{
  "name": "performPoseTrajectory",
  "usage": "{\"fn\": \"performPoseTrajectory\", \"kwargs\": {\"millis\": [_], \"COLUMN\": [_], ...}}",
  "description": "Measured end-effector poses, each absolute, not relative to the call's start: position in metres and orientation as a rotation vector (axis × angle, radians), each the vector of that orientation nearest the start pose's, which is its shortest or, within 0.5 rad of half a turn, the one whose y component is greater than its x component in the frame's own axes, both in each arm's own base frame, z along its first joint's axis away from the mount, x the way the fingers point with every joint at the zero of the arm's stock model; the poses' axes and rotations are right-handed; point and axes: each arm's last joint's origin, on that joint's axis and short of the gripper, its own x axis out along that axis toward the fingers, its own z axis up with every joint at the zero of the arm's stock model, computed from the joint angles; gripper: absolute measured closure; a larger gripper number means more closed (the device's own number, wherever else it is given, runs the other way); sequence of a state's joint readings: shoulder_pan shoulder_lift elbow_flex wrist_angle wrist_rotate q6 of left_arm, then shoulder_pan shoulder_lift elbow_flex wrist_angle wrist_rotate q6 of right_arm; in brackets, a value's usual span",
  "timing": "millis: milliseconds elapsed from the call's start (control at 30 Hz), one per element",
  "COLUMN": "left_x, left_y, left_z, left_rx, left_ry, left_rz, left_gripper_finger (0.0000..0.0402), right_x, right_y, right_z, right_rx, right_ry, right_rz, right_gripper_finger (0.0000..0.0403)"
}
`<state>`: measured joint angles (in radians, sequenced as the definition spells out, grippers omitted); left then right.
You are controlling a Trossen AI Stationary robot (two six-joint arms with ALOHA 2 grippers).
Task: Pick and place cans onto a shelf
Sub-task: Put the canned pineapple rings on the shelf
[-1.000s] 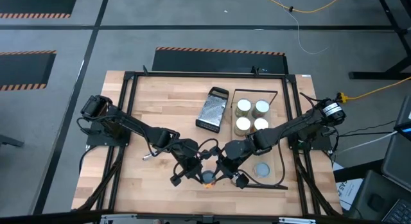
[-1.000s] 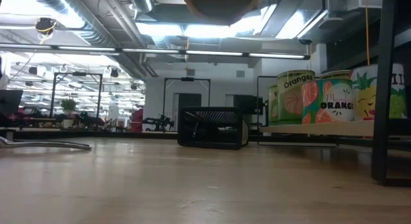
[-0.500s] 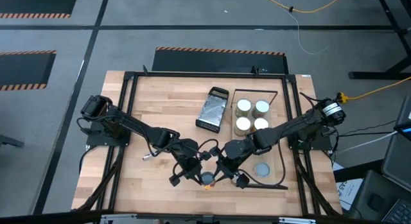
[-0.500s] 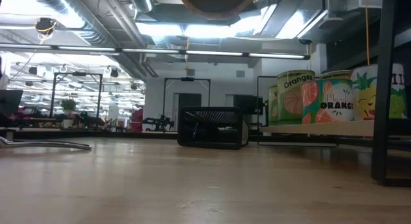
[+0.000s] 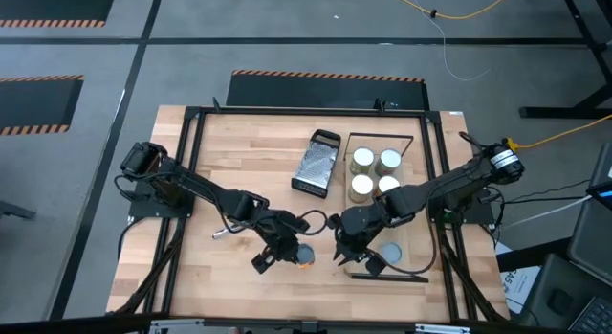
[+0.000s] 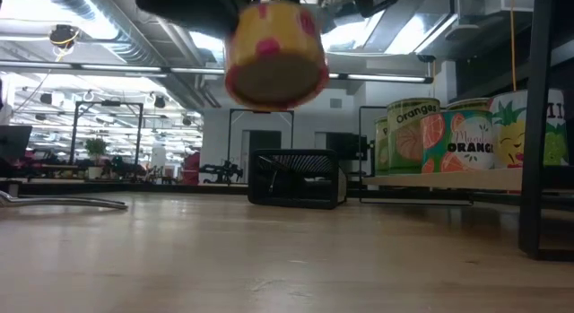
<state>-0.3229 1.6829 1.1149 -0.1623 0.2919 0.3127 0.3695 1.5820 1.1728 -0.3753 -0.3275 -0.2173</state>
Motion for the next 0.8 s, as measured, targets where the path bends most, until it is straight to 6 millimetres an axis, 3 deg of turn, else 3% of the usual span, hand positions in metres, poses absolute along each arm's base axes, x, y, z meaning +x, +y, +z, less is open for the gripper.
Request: {"fn": "performPoseTrajectory", "kwargs": {"millis": [233,533,800], "left_x": [0.334,0.343,0.348], "left_y": [-0.119,-0.123,-0.123], "left_z": [0.216,0.176,0.163], "left_rx": [0.33,0.333,0.364], "left_ry": [0.719,0.845,0.87], "left_rz": [-0.665,-0.677,-0.623], "left_gripper_finger": [0.039,0.039,0.0384], "right_x": [0.312,0.313,0.313], "right_y": [0.131,0.131,0.131], "right_z": [0.257,0.258,0.258], "right_rx": [-0.214,-0.216,-0.223], "right_ry": [0.736,0.726,0.722], "right_rz": [0.744,0.741,0.727], "right_gripper_finger": [0.0318,0.0318,0.0318]}}
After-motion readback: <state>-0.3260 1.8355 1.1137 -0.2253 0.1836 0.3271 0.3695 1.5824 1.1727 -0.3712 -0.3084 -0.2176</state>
